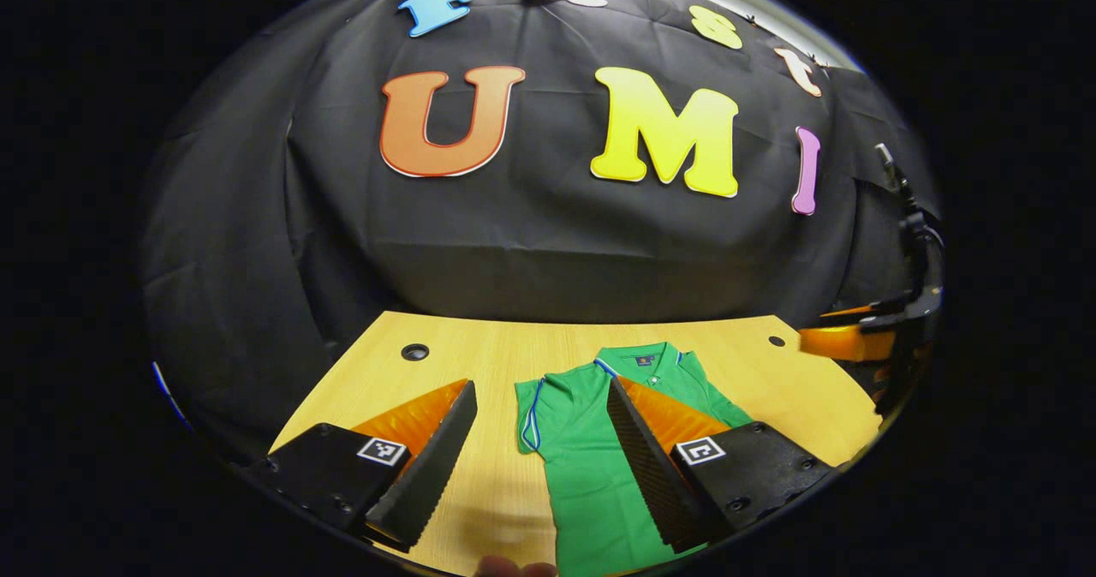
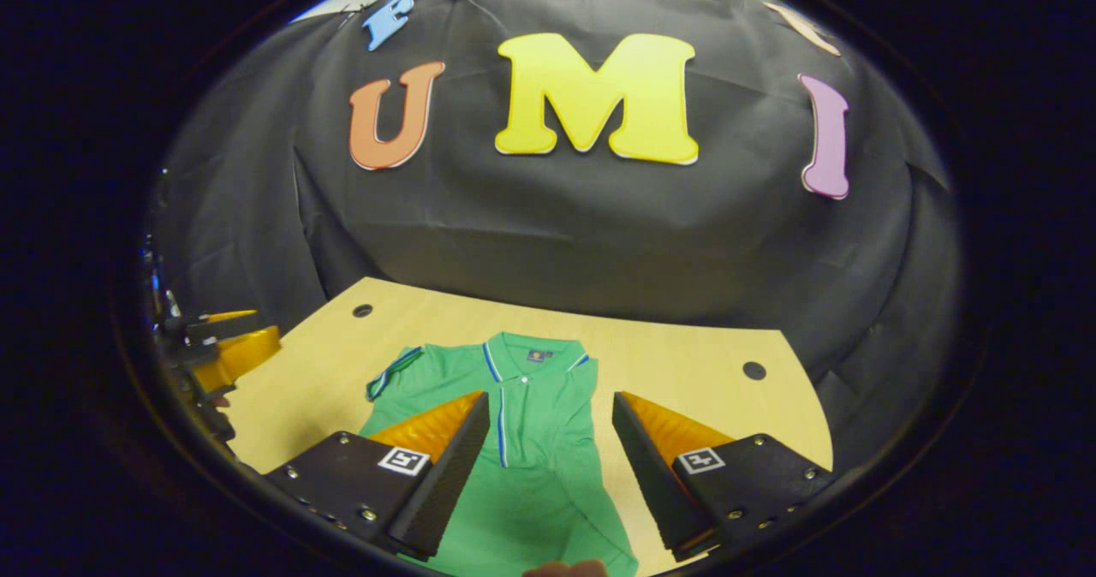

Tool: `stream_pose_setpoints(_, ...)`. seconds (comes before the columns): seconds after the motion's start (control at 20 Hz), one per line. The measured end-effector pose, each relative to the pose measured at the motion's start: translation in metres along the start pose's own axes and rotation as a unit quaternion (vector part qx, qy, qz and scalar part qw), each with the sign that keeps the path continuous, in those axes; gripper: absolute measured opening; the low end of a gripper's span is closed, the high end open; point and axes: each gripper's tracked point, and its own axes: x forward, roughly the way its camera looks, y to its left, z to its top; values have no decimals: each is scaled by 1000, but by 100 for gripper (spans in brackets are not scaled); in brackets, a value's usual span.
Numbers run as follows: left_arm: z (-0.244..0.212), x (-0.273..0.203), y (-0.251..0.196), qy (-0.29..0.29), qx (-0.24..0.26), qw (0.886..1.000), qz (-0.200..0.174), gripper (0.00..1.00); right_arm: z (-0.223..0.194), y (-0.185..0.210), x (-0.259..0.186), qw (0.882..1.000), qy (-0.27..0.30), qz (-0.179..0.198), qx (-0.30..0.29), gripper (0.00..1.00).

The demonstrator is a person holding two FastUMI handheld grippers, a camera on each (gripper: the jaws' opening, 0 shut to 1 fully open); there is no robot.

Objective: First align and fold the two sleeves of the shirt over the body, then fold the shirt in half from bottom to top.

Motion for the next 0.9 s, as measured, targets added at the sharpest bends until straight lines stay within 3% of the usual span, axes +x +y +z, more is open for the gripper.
stream_pose_setpoints(0.3,-50,94,6,60,-5,998,-21,98,-5,-21,-61,1000,3,-16,-16,89)
stream_pose_setpoints(0.6,-108,158,25,128,19,992,-7,98,-16,-47,-79,999,11,-40,-4,89)
stream_pose_setpoints(0.7,-129,168,28,159,17,987,-16,86,-26,-52,-76,999,17,-44,9,89)
stream_pose_setpoints(0.9,-146,184,28,185,48,981,-32,77,-54,-60,-65,997,45,-51,46,89)
